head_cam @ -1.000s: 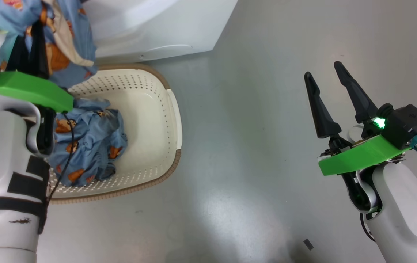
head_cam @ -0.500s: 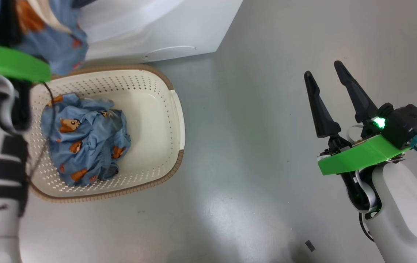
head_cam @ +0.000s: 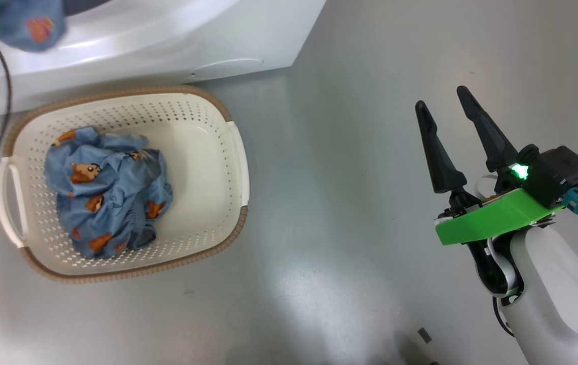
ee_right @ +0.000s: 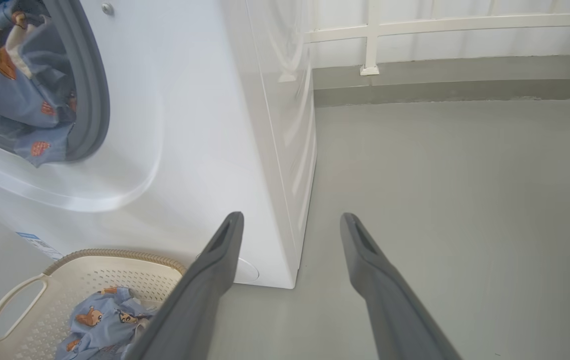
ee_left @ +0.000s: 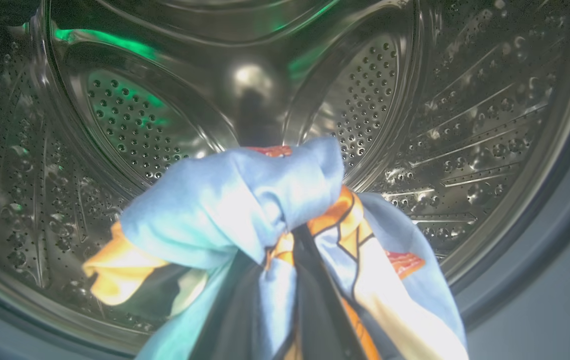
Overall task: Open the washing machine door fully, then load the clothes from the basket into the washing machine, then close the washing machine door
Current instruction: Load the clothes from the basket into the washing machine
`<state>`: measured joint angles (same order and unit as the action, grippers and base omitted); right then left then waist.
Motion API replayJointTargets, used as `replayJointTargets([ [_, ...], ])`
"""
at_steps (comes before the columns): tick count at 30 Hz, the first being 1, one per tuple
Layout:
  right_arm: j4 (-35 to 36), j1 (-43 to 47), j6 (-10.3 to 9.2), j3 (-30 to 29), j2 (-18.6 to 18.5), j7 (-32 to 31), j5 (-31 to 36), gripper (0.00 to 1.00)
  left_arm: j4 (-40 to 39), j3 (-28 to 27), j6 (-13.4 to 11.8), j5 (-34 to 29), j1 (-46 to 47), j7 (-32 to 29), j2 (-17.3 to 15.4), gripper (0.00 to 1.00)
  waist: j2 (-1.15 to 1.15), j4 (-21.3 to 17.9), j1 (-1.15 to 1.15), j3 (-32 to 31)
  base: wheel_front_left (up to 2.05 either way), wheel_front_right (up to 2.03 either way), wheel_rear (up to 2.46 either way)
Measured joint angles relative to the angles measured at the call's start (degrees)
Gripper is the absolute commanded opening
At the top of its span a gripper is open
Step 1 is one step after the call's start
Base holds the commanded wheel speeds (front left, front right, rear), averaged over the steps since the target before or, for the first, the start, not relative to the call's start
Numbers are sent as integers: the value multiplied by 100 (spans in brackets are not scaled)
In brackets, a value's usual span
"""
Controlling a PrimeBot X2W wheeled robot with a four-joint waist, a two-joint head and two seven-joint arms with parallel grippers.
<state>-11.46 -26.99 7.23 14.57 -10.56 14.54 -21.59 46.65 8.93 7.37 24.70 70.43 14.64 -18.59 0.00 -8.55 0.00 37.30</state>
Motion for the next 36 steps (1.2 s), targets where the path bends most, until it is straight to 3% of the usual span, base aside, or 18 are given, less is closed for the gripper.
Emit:
replayJointTargets([
  [12, -7, -2, 0, 211, 60, 0, -8, 100, 535, -164, -19, -726, 776, 1, -157, 0, 0, -274, 0, 99, 0, 0, 0],
  [21, -23, -19, 0, 456, 118, 0, -20, 100, 13, -481, -144, -1267, 754, 4, -332, 0, 0, -587, 0, 143, 0, 0, 0],
  [27, -31, -19, 0, 554, 136, 0, -38, 100, 319, -627, -202, -1462, 535, 5, -414, 0, 0, -776, 0, 150, 0, 0, 0],
  [28, -31, -19, 0, 553, 136, 0, -45, 100, 416, -627, -202, -1493, 535, 5, -421, 31, 0, -793, 0, 153, 0, 0, 0],
  [29, -30, -19, 0, 553, 140, 0, -53, 100, 535, -632, -193, -1494, 542, 5, -422, 73, 0, -804, 0, 157, 0, 0, 0],
  [30, -30, -18, 0, 547, 140, 0, -53, 100, 643, -625, -192, -1502, 546, 5, -425, 100, 0, -808, 0, 165, 0, 0, 0],
  [36, -36, -18, 0, 533, 193, 0, -53, 100, 1100, -588, -187, -1626, 735, 5, -422, 100, 0, -768, 0, 174, 0, 0, 0],
])
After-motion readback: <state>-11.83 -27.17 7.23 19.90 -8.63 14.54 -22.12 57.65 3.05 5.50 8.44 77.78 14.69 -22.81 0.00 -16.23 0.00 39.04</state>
